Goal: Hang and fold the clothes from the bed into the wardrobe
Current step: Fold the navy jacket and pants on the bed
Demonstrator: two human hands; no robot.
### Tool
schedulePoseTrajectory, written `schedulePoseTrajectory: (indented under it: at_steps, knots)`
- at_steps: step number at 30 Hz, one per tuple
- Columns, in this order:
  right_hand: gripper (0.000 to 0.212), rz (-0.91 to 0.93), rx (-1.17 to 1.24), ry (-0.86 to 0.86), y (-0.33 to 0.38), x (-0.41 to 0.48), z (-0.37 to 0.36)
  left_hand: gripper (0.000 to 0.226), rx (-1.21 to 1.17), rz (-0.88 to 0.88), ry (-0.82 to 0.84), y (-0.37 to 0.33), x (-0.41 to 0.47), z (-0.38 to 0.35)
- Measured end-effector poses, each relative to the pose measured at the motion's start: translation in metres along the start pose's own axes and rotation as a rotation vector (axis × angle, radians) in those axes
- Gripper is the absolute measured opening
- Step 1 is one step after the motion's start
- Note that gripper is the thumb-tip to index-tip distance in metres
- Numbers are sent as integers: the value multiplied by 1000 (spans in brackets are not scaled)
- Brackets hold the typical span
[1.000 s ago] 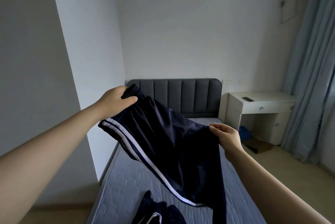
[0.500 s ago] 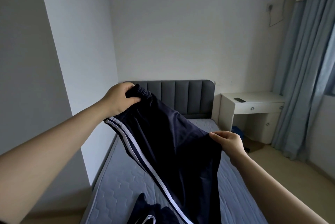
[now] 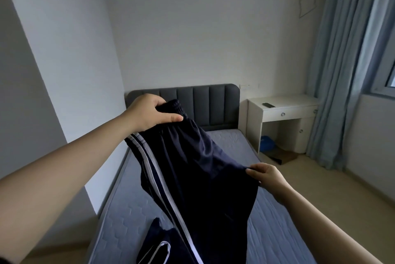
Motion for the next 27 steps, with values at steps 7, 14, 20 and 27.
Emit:
schedulePoseTrajectory:
  at_steps: [7,14,20,27]
  knots:
    - [12,-114,99,-83,-65,-34,52,38,7,-133,102,-61,1,-63]
    - [13,-149,94,-431,-88,-103,146,37,-132,-273,204,-119,1,-131]
    - [14,-168,-3,-567,-109,-141,245,27,-316,-286,271,-181,3,-206]
    - [13,-268,-67,-552,-180,-129,354,24,-414,-223,335,-246,29,-331]
Point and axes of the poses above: each hand's wrist, its own x-axis towards the middle knuckle, its own z-axis out of the back of the hand, y = z × x, the point moved 7 cm from there along x, towards the middle knuckle, and after that the axes turned 4 degrees about -x, right-handed, at the moved point
